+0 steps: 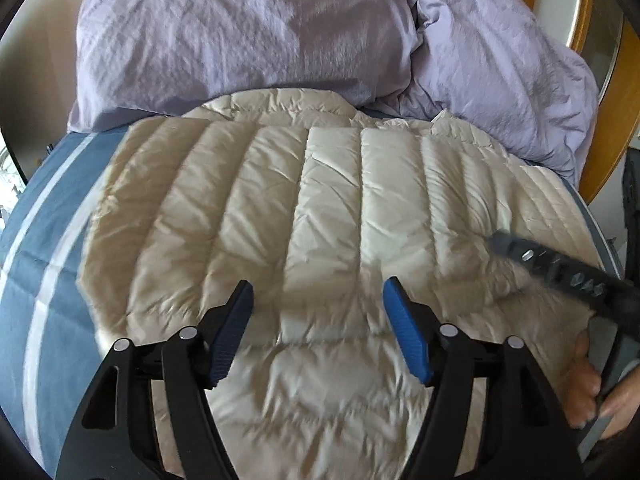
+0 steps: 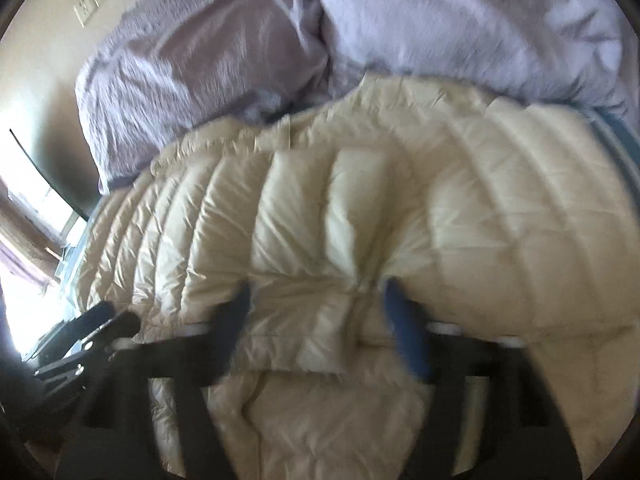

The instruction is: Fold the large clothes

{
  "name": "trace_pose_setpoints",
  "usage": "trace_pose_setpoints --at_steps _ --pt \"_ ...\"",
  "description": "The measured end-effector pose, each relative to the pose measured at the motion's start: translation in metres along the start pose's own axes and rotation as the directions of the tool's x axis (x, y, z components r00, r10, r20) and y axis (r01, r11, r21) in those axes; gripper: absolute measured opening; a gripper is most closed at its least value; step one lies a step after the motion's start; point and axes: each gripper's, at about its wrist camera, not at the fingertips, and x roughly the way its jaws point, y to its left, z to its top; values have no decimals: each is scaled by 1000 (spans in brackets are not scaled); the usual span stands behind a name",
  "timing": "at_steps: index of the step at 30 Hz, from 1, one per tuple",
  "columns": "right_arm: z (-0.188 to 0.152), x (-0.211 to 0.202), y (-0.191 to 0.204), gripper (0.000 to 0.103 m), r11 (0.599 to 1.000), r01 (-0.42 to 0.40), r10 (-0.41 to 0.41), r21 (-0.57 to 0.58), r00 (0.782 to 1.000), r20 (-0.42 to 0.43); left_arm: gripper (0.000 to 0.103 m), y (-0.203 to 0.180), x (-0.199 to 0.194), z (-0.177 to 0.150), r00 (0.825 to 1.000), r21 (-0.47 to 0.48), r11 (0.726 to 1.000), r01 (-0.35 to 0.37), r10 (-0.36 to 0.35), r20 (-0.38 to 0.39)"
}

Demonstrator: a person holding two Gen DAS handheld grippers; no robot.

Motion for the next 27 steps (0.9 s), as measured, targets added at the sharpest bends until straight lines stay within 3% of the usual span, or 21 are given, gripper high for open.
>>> trace_pose_setpoints --at_steps 7,15,20,27 --pt "-28 -59 -13 75 994 -63 61 -89 998 -28 69 43 -56 -41 999 -17 999 31 -31 7" --pt "-95 -133 -80 75 982 -15 -2 -189 996 -88 69 104 -102 -109 999 -81 997 18 -21 -48" --pt "-129 -173 -135 75 991 35 -47 -130 995 -92 66 124 -118 -147 997 -113 993 26 -34 -75" --pt "-160 -190 -187 75 1000 19 -18 2 993 -114 58 127 -129 -175 995 -155 986 57 -68 -70"
